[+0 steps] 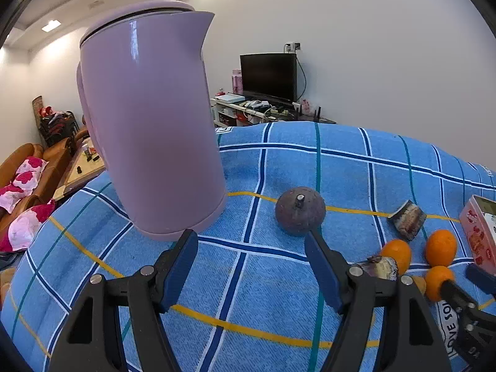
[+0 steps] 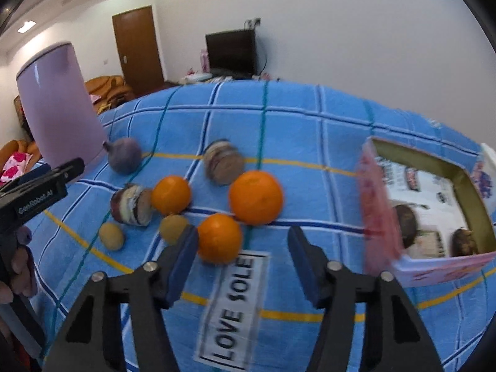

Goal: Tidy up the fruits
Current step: 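Grasp an orange with the right tool while the left tool grasps a small brown kiwi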

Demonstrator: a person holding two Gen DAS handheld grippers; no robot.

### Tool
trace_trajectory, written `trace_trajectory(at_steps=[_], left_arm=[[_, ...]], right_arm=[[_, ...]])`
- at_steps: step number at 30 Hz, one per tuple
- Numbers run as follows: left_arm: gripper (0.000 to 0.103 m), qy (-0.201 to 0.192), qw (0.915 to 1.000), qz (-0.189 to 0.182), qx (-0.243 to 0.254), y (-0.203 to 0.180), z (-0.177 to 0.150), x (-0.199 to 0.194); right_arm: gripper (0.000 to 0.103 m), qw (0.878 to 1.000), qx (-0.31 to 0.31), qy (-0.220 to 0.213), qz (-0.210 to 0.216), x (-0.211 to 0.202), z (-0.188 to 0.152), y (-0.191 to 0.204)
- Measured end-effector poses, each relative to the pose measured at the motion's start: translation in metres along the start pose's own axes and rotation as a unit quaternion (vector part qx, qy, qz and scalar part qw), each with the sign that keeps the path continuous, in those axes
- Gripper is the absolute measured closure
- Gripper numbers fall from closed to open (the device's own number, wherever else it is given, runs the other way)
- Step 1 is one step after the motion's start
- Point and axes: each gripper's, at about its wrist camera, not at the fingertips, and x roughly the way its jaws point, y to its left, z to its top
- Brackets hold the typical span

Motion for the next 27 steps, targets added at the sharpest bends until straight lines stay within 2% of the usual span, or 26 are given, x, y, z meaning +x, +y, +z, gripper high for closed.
trace_trajectory(at_steps=[8,11,14,17,22,27], left_arm=[[0.030,0.011,0.9952,-0.048,0.084,-0.034,-0.009,-0.011],[0.030,0.030,0.9917,-0.074,0.101,-0.044,-0.014,-0.010],[0.030,0.042,0.9887,-0.097,0.106,-0.049,-0.018,-0.010],[0.030,0.053,0.9872,-0.100,0.112,-0.053,-0.021,-0.008],[0.030,0.075,0.9830,-0.116,0.120,-0.058,-0.027,-0.003],[0.030,0.096,0.9789,-0.101,0.149,-0.071,-0.037,0.008]], right_arm=[[0.042,1.000,-0.002,0.016,0.005,0.016,0.006,0.012],[0.042,1.000,0.006,0.019,0.017,0.018,0.007,0.008],[0.056,0.998,0.025,0.027,0.041,0.017,0.004,0.000],[0.064,0.997,0.043,0.041,0.046,0.016,-0.001,-0.009],[0.064,0.997,0.052,0.044,0.046,0.015,-0.003,-0.015],[0.062,0.998,0.021,0.055,0.029,0.025,0.004,-0.001]])
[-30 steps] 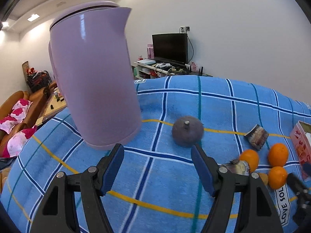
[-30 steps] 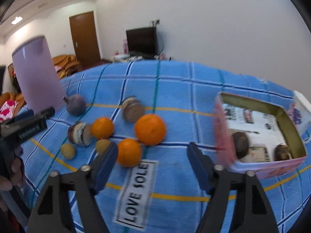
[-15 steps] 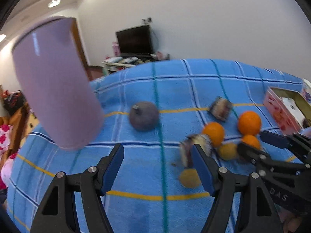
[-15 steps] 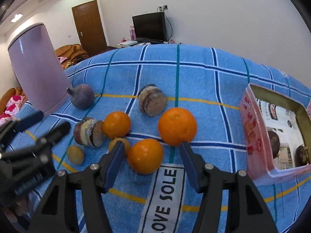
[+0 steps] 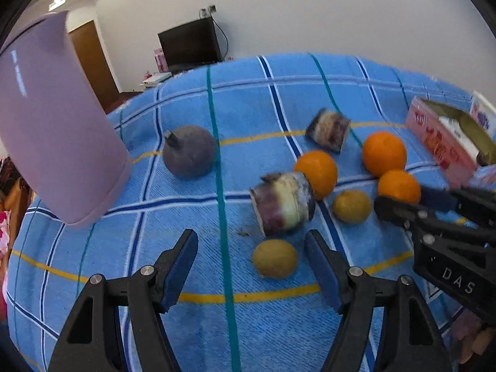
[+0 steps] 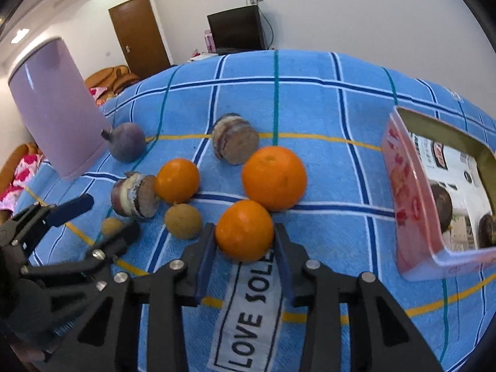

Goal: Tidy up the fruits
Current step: 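Grasp an orange with the right tool while the left tool grasps a small brown kiwi, then lift and carry the orange and the kiwi over the pink tin box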

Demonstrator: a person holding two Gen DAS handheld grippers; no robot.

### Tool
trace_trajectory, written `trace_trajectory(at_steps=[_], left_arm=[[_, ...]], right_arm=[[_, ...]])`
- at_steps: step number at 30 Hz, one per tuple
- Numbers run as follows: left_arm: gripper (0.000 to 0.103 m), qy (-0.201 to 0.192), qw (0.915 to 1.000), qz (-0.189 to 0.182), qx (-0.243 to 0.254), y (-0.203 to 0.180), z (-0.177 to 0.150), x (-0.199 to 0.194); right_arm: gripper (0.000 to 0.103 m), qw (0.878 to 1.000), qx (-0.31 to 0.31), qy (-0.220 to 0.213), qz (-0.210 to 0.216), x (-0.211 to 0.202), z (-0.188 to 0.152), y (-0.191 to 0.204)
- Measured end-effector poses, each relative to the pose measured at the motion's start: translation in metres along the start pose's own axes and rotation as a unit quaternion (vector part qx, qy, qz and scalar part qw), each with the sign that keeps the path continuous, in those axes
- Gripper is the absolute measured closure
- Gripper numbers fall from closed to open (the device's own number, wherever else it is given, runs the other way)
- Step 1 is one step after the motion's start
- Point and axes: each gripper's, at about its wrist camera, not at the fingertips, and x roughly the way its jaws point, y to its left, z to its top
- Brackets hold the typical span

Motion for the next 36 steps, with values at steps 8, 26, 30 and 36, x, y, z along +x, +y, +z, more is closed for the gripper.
trace_trajectory(at_steps=[8,26,30,36], left_arm=[[0.030,0.007,0.9997,-0.015,-0.020,0.005,0.001,0.004],[0.074,-0.119,0.9651,-0.219,-0.080,0.030,0.004,-0.046],[0.074,-0.175,0.9566,-0.218,-0.083,0.032,0.003,-0.063],[0.074,-0.215,0.9596,-0.167,-0.071,0.023,0.007,-0.066]], right_arm=[[0.064,1.000,-0.015,-0.001,0.007,0.001,-0.001,0.002],[0.064,0.994,-0.024,-0.102,0.018,-0.045,-0.011,0.003],[0.064,0.986,-0.044,-0.161,0.000,-0.067,-0.012,0.009],[0.064,0.979,-0.051,-0.199,-0.007,-0.079,-0.008,0.007]])
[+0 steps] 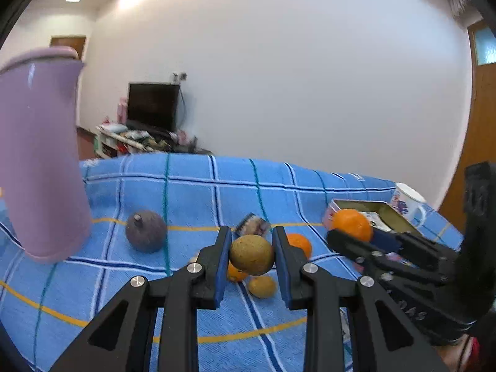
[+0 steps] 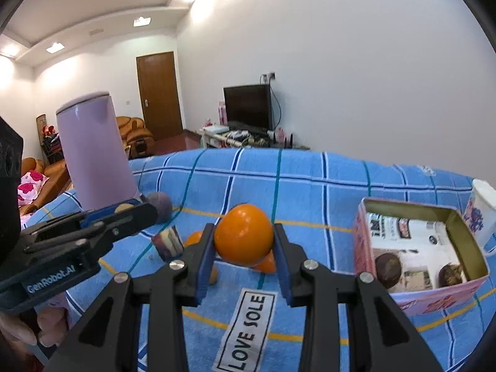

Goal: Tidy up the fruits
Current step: 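Lift and carry the orange and the kiwi over the pink tin box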

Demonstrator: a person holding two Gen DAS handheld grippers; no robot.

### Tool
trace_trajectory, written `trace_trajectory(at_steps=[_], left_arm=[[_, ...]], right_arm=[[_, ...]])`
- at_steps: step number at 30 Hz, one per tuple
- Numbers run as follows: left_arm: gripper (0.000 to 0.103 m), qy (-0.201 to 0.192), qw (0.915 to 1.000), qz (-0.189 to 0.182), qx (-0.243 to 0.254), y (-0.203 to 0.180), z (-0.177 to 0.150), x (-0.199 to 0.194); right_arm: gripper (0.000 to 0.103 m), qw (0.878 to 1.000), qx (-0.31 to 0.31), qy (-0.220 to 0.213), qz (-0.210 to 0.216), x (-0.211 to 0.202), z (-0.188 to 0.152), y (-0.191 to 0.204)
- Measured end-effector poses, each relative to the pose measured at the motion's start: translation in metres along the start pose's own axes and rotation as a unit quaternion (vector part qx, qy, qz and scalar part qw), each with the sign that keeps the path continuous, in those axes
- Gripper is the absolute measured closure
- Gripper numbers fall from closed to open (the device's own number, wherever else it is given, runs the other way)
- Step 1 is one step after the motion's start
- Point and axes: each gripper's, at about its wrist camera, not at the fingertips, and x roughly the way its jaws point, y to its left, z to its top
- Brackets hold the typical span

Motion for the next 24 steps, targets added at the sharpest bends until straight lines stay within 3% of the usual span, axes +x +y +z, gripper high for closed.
trace_trajectory(at_steps=[3,16,24], left_arm=[[0.074,-0.015,0.9994,0.027,0.013,-0.005,-0.002,0.001],[0.074,0.006,0.9889,0.145,0.033,-0.024,-0.015,0.021],[0.074,0.017,0.9835,0.173,0.051,-0.045,-0.017,0.027]], right_arm=[[0.064,1.000,-0.015,-0.012,-0.007,-0.005,0.002,-0.003],[0.064,0.999,-0.018,-0.014,-0.038,-0.016,-0.004,-0.040],[0.064,0.998,-0.015,-0.020,-0.054,-0.024,-0.005,-0.063]])
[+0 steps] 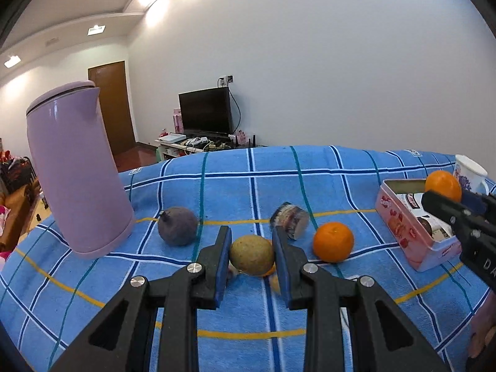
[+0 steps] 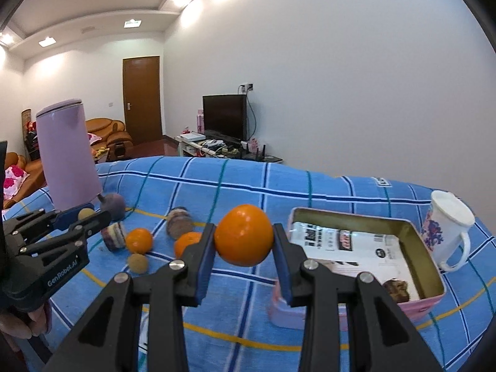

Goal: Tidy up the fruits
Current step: 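Lift and carry the orange and the kiwi over the pink tin box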

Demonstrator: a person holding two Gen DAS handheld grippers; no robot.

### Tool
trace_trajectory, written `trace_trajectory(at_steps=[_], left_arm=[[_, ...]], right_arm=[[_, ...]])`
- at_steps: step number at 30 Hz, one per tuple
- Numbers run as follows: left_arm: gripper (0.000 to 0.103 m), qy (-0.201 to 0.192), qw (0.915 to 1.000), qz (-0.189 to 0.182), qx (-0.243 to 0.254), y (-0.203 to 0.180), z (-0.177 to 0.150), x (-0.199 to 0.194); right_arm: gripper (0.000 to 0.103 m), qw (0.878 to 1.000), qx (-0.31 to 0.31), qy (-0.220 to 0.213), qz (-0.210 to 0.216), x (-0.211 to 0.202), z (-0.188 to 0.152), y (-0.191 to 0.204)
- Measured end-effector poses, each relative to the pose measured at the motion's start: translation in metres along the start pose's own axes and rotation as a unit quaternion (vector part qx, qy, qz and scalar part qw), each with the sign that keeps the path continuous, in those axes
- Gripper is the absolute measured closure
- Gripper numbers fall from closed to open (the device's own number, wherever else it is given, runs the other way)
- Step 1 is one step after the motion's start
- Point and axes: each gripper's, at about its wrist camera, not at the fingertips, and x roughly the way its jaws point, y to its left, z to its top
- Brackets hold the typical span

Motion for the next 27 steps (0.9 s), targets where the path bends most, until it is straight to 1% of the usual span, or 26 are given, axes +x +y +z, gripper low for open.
trace_trajectory(at_steps=[6,10,18,27], left_arm=[[0.074,0.002,1.0000,0.000,0.005,-0.020,0.005,-0.001],[0.074,0.004,0.9999,-0.011,0.000,-0.033,0.009,-0.001],[0.074,-0.004,0.9997,-0.025,0.004,-0.062,0.018,-0.005],[0.074,-0.009,0.9988,-0.047,0.010,-0.093,0.029,-0.003]], right_arm=[[0.064,1.000,0.015,-0.005,-0.008,-0.004,0.001,-0.022],[0.064,1.000,0.020,-0.003,-0.017,-0.005,-0.001,-0.035],[0.064,0.999,0.031,-0.007,-0.029,-0.011,-0.001,-0.059],[0.064,0.998,0.038,-0.001,-0.047,-0.011,-0.003,-0.085]])
